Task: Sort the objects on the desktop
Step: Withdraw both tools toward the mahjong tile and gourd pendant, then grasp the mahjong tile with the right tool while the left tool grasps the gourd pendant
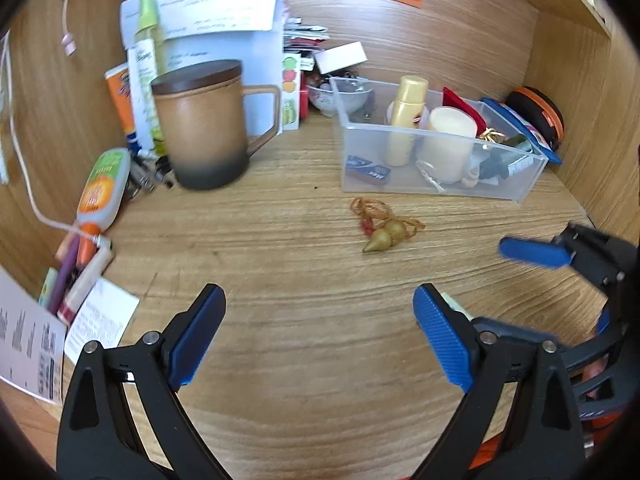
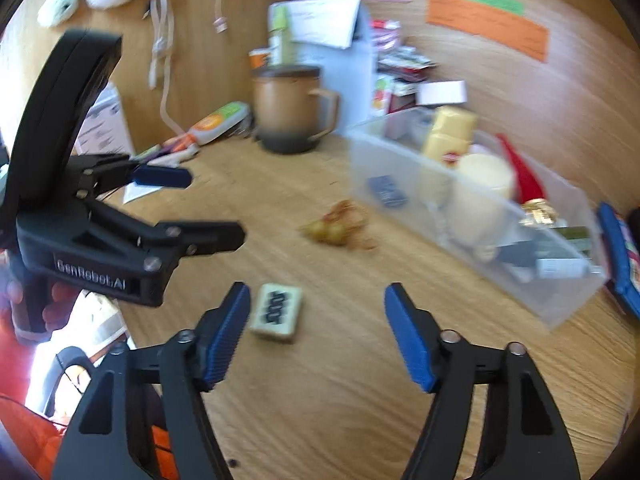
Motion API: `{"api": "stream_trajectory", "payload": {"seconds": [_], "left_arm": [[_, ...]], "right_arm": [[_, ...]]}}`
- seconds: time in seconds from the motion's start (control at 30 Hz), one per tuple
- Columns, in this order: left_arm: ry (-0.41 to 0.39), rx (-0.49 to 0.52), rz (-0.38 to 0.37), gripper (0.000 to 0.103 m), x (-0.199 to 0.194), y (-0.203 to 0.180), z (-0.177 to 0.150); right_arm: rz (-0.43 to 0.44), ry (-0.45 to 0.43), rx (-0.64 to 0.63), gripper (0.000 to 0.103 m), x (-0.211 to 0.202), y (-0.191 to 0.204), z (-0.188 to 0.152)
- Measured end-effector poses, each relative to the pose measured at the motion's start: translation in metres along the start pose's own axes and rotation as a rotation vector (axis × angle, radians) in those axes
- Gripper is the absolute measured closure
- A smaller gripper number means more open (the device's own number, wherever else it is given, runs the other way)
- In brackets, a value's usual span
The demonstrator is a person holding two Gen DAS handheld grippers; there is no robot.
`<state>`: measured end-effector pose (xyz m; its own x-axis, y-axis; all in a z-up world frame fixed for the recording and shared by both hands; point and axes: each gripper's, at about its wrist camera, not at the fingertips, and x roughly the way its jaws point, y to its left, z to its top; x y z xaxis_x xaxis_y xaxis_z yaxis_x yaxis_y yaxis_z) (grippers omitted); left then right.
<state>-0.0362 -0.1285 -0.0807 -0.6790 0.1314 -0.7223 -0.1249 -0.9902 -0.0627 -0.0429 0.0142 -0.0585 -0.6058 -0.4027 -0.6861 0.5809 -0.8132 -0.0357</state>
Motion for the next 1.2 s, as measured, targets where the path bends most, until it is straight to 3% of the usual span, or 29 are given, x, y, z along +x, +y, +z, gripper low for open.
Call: {"api": "stream_trajectory", "payload": {"seconds": [0.37, 0.57, 0.97, 1.03, 1.07, 1.1, 1.2], "left_arm": [[0.044, -0.002, -0.038, 0.007, 0.008, 0.006, -0.008], [0.076, 0.026, -0.071, 0.007, 0.023, -0.005, 0.002], [0.125, 0.081, -0.127, 0.007, 0.066, -0.036, 0.035], [0.134, 0.086, -0.128, 0.012, 0.072, -0.039, 0.039], [0.145, 0.09, -0.131, 0.024, 0.075, -0.041, 0.041], [0.156, 0.093, -0.133, 0.029, 0.078, -0.042, 0.042], [0.154, 0.108, -0.129, 0.034, 0.08, -0.044, 0.045]], "right_arm": [[0.034, 0.104, -0.051, 0.08, 0.026, 0.022, -0.008], [0.01, 0.097, -0.043, 0.081, 0.021, 0.017, -0.011], [-0.085, 0.047, 0.11, 0.081, -0.005, -0.064, -0.004], [-0.087, 0.038, 0.123, 0.081, -0.006, -0.073, -0.002], [-0.087, 0.035, 0.126, 0.081, -0.006, -0.076, -0.002], [-0.086, 0.031, 0.128, 0.08, -0.006, -0.079, -0.001], [-0.078, 0.021, 0.13, 0.08, -0.007, -0.085, 0.001]]}}
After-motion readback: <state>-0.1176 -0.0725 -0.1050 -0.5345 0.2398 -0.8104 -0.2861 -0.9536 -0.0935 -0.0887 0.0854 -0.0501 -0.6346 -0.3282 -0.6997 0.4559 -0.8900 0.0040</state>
